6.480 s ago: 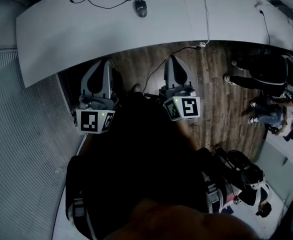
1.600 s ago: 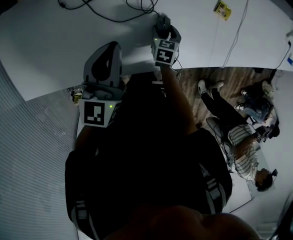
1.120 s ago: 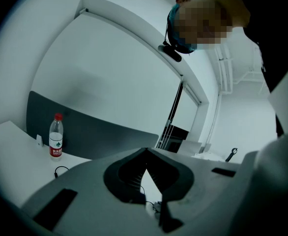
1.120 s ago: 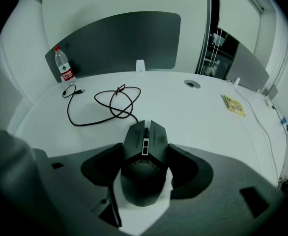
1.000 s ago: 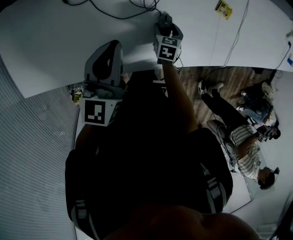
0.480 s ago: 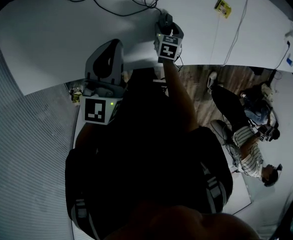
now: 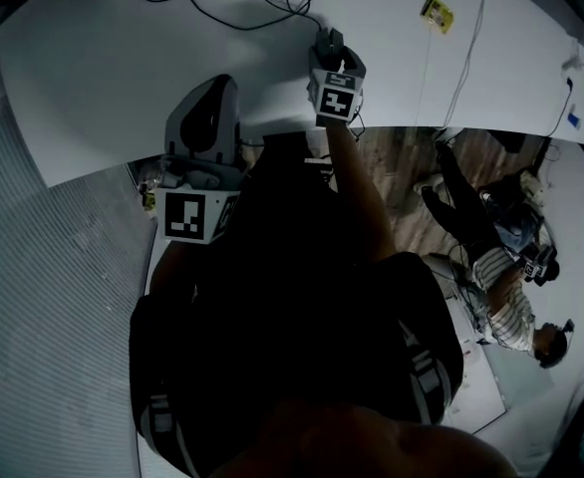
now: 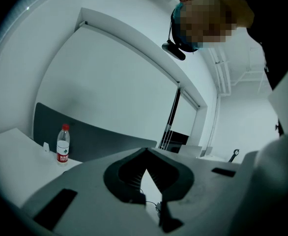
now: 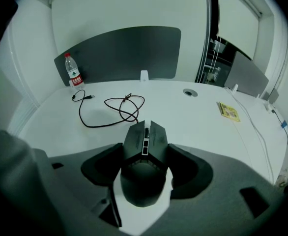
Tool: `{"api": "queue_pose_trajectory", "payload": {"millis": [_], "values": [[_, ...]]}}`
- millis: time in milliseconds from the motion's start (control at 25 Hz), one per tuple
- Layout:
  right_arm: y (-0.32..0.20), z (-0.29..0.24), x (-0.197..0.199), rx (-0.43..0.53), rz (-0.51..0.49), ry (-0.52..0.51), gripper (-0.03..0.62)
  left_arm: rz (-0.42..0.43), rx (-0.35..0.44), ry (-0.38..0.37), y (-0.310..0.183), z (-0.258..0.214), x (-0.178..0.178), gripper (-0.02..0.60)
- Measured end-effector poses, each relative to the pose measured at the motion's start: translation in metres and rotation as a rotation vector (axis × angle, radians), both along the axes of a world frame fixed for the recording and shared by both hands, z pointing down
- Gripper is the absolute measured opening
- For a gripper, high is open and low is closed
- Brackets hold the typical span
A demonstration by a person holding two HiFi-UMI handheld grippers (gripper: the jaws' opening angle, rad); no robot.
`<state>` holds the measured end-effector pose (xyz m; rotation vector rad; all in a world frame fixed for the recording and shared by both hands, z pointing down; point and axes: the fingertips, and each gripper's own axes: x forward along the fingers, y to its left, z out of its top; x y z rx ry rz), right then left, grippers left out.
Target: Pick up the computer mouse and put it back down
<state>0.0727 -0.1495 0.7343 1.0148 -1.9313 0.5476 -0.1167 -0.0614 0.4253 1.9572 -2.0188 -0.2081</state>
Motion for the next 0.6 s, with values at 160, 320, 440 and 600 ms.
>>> {"api": "queue_pose_trajectory", "payload": {"millis": [160, 320, 440, 600], "values": [[0.002, -0.015, -0.001, 0.020, 0.001, -0.017, 0.285, -0.009, 0.023, -0.012, 0.009, -0.015, -0.001, 0.002], [0.003, -0.030, 0.001, 0.041, -0.006, -0.027, 0.285, -0.009, 0.043, -0.022, 0.015, -0.029, 0.003, 0.002], [0.003, -0.041, 0.002, 0.053, -0.004, -0.040, 0.285, -0.004, 0.056, -0.020, 0.018, -0.039, 0.005, 0.002], [0.005, -0.057, 0.000, 0.069, -0.007, -0.055, 0.285, 0.014, 0.073, -0.035, 0.021, -0.055, 0.008, 0.002]]}}
